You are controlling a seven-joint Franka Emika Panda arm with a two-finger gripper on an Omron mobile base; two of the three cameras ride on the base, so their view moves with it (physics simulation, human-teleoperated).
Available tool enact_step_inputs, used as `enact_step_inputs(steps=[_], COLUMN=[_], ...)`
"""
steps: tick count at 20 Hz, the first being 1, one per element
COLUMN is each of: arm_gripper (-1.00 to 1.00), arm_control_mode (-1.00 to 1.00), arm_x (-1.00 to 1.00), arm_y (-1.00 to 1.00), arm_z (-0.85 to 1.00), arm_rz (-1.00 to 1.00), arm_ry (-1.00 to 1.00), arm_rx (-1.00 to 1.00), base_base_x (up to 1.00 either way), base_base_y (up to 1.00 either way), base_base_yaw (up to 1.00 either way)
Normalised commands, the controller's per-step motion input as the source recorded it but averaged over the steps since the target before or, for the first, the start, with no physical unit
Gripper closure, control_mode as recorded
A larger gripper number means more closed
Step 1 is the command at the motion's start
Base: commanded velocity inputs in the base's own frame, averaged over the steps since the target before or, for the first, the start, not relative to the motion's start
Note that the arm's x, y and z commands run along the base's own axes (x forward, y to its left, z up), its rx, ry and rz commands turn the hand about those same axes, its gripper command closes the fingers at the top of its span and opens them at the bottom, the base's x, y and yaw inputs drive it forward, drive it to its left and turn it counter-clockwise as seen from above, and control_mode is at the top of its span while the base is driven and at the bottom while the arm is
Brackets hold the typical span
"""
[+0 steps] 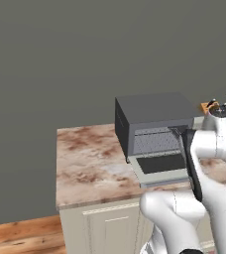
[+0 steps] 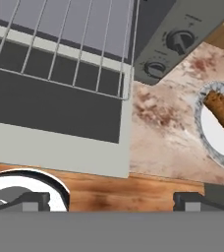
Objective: Pull the toaster oven rack outwards. Pick up the baguette from the plate and place it on the toaster oven rack. Close the toaster oven door fully and set the temperature to the lowest setting.
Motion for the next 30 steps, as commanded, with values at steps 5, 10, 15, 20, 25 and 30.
enact_step_inputs(steps=[5, 10, 15, 20, 25, 30], arm_gripper=[-1.0, -1.0, -1.0, -1.0, -1.0, -1.0], arm_control_mode=[-1.0, -1.0, -1.0, -1.0, -1.0, -1.0], arm_x=[0.14, 0.05, 0.05, 0.05, 0.15, 0.0], arm_y=[-0.39, -0.43, -0.82, -0.74, -0.56, -0.58], arm_z=[0.27, -0.02, 0.0, -0.02, -0.1, -0.07], arm_rz=[0.06, 0.0, 0.01, 0.05, 0.09, 0.06], arm_ry=[-0.03, 0.05, 0.02, 0.0, 0.06, 0.01], arm_rx=[0.09, 0.04, 0.06, 0.0, 0.01, 0.0], base_base_x=[0.0, 0.0, 0.0, 0.0, 0.0, 0.0], base_base_y=[0.0, 0.0, 0.0, 0.0, 0.0, 0.0], base_base_yaw=[0.0, 0.0, 0.0, 0.0, 0.0, 0.0])
